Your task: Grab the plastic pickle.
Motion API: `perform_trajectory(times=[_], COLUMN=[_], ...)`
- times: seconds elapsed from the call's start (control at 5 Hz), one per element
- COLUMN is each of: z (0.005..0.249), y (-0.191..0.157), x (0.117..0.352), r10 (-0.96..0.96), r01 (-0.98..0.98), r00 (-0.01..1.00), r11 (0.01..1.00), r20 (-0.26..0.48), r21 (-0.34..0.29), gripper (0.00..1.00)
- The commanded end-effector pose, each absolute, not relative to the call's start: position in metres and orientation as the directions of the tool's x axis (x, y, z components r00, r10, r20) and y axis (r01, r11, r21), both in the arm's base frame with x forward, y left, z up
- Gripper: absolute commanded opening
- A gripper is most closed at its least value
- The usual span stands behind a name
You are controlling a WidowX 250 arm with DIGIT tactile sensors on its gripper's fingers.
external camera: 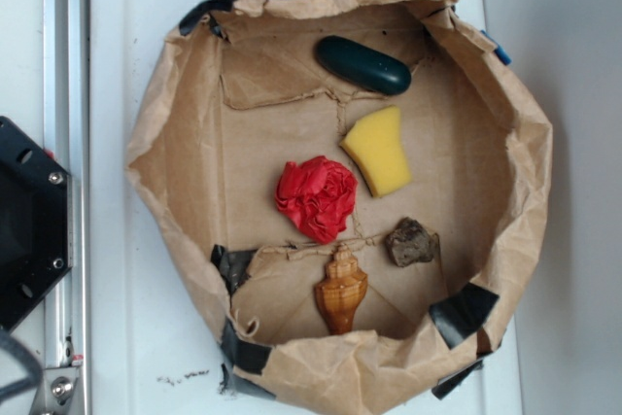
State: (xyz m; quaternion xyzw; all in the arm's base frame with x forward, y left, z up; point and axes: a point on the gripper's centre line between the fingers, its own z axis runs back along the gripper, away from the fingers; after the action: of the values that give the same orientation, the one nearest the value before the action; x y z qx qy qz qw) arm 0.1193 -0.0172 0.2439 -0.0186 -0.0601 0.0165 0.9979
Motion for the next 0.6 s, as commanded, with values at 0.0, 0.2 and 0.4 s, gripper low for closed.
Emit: perform_trajectory(times=[0.0, 0.2, 0.4], z=[0.244, 0.241, 0.233], y=[-0.017, -0.020, -0.006], x=[0.119, 0.160, 0.190], r10=[0.035, 0.031, 0.074], r01=[-0.031, -0.029, -0.068], r00=[0.992, 0.988, 0.984], r11=[0.999, 1.000, 0.997], r20=[0.119, 0.153, 0.160], r21=[-0.039, -0.011, -0.047], gripper=[1.00, 1.00, 1.00])
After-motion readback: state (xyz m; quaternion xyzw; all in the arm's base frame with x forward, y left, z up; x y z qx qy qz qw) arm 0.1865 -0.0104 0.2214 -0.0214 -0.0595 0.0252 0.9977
